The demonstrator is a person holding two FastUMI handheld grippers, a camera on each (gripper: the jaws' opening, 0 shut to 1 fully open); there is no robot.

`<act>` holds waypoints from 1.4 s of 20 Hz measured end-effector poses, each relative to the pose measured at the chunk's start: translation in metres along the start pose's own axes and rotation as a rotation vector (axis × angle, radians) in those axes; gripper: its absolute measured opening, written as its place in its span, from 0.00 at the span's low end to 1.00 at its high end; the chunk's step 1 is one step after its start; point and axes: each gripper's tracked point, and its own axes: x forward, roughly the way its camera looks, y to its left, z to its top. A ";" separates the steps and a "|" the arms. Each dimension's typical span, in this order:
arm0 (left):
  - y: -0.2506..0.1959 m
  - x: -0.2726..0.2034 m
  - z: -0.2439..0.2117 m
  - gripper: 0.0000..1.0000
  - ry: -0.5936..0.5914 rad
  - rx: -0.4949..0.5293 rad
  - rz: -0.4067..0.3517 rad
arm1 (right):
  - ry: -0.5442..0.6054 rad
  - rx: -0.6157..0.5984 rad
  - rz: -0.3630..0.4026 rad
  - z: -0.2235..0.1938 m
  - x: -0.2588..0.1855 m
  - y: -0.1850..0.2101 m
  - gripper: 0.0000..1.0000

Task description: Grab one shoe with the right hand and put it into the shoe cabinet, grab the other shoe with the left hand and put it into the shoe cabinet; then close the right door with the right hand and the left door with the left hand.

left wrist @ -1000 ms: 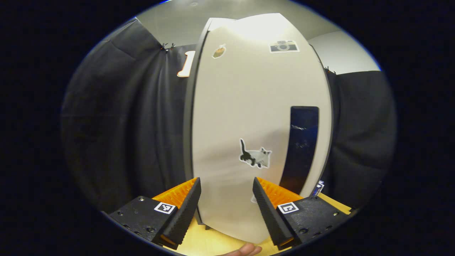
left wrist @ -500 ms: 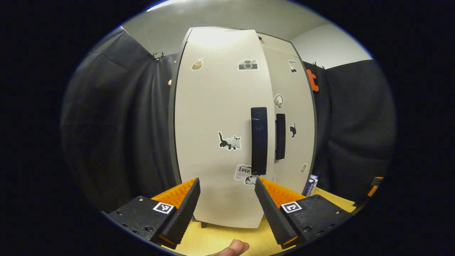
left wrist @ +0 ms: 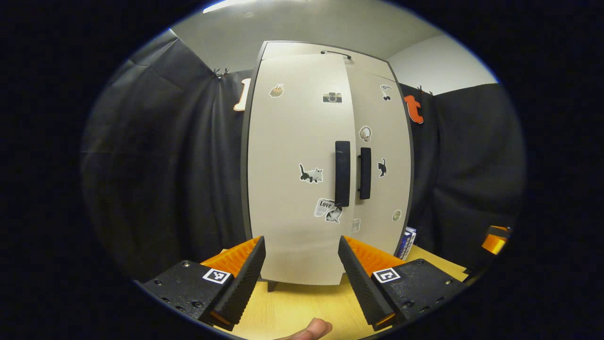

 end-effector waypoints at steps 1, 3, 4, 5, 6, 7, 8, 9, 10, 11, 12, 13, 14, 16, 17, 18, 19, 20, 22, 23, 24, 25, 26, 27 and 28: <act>0.003 -0.007 0.004 0.94 -0.020 0.006 0.014 | -0.003 -0.004 0.006 0.002 -0.001 0.002 0.94; 0.008 -0.022 0.011 0.94 -0.066 0.027 0.042 | -0.006 -0.014 0.015 0.009 -0.001 0.008 0.96; 0.014 -0.030 0.012 0.94 -0.082 0.038 0.069 | -0.004 -0.027 0.022 0.013 0.001 0.012 0.94; 0.017 -0.037 0.010 0.94 -0.090 0.056 0.085 | -0.001 -0.043 0.028 0.015 0.004 0.016 0.94; 0.017 -0.046 0.005 0.94 -0.090 0.063 0.095 | -0.001 -0.057 0.035 0.018 0.007 0.020 0.96; 0.015 -0.052 -0.001 0.94 -0.080 0.068 0.096 | -0.003 -0.064 0.043 0.020 0.008 0.024 0.94; 0.011 -0.059 -0.009 0.94 -0.071 0.073 0.085 | -0.007 -0.066 0.048 0.023 0.009 0.028 0.98; 0.007 -0.064 -0.016 0.94 -0.067 0.057 0.078 | -0.012 -0.073 0.054 0.024 0.010 0.033 0.98; 0.001 -0.066 -0.022 0.94 -0.063 0.038 0.063 | -0.015 -0.088 0.061 0.025 0.010 0.036 0.96; -0.005 -0.067 -0.028 0.94 -0.054 0.028 0.043 | -0.018 -0.103 0.067 0.025 0.009 0.039 0.96; -0.007 -0.070 -0.033 0.94 -0.043 0.024 0.033 | -0.018 -0.116 0.074 0.025 0.008 0.042 0.96; -0.007 -0.070 -0.035 0.94 -0.035 0.022 0.038 | -0.016 -0.129 0.081 0.024 0.005 0.043 0.95; -0.004 -0.070 -0.036 0.94 -0.033 0.015 0.051 | -0.020 -0.136 0.095 0.025 0.004 0.047 0.95; -0.010 -0.068 -0.036 0.94 -0.031 -0.010 0.043 | -0.029 -0.137 0.112 0.029 0.001 0.051 0.96; -0.013 -0.068 -0.037 0.94 -0.026 -0.017 0.032 | -0.028 -0.142 0.104 0.028 -0.003 0.046 0.95; -0.015 -0.067 -0.038 0.94 -0.022 -0.019 0.029 | -0.026 -0.147 0.085 0.028 -0.004 0.039 0.95; -0.015 -0.066 -0.038 0.94 -0.020 -0.017 0.034 | -0.020 -0.152 0.068 0.026 -0.006 0.033 0.95; -0.015 -0.064 -0.038 0.94 -0.015 -0.020 0.043 | -0.012 -0.156 0.061 0.024 -0.007 0.029 0.96; -0.019 -0.063 -0.038 0.94 -0.018 -0.035 0.044 | -0.008 -0.139 0.080 0.025 -0.009 0.028 0.98; -0.022 -0.064 -0.038 0.94 -0.017 -0.042 0.039 | -0.005 -0.125 0.093 0.025 -0.012 0.028 0.96; -0.025 -0.064 -0.038 0.93 -0.016 -0.042 0.033 | 0.000 -0.112 0.098 0.026 -0.015 0.025 0.96; -0.029 -0.064 -0.038 0.90 -0.019 -0.040 0.027 | -0.001 -0.106 0.096 0.027 -0.018 0.020 0.96; -0.033 -0.065 -0.036 0.93 -0.022 -0.039 0.024 | -0.006 -0.114 0.088 0.029 -0.021 0.015 0.94; -0.038 -0.065 -0.034 0.93 -0.026 -0.035 0.017 | -0.014 -0.125 0.079 0.030 -0.023 0.010 0.94; -0.044 -0.065 -0.031 0.93 -0.035 -0.027 0.005 | -0.018 -0.135 0.068 0.031 -0.025 0.005 0.94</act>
